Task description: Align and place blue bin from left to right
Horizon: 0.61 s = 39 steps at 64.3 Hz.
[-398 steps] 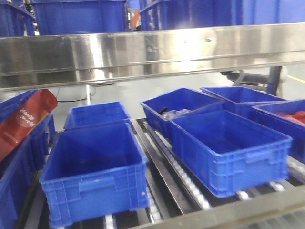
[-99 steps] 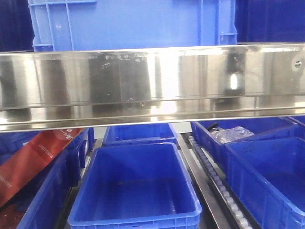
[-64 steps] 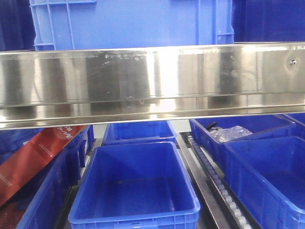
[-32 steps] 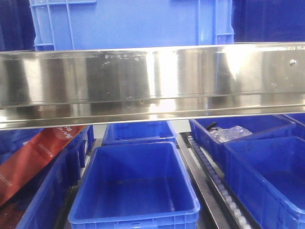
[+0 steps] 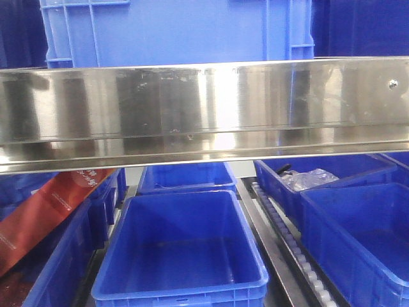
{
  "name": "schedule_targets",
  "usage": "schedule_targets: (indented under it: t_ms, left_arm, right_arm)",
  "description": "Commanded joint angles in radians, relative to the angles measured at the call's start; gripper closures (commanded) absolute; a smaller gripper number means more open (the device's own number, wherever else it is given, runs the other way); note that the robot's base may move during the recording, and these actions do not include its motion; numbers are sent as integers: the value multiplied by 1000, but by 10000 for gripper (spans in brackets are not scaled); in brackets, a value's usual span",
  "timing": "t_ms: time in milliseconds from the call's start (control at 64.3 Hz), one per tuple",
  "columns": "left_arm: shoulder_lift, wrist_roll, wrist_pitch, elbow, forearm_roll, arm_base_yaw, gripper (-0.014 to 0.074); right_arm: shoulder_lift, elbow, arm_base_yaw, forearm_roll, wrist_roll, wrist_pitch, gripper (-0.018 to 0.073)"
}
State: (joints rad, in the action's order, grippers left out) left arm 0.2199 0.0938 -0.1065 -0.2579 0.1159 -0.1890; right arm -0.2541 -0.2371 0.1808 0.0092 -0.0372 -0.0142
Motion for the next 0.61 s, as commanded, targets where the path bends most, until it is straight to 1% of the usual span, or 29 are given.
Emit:
schedule_targets:
  t_ms: [0,171,233,296,389,436,482,591]
  left_arm:
    - [-6,-3,25,-1,2,-3,707]
    - [-6,-3,25,-1,2,-3,707]
    - [-9,-3,20,-1,-41,0,707]
    - [-23,-25,13,4,-70,29,707]
    - [-55,-94,14,44,-135,90,707]
    - [-82,-122,19,70,-144,116,707]
    - [-119,-122,19,109,-146,148,707]
    - [-195,-122,19,199,-151,194,707]
  right_arm:
    - [7,0,-2,-9,-10,-29,628]
    - [7,0,-2,-9,-10,-29,628]
    - [7,0,-2,-9,-10,-31,628]
    - [7,0,-2,-9,-10,-31,628]
    - [7,0,-2,-9,-10,-31,628]
    - [7,0,-2,-9,-10,-31,628]
    - [7,0,-2,-9,-10,-31,628]
    - [7,0,-2,-9,-10,-31,628]
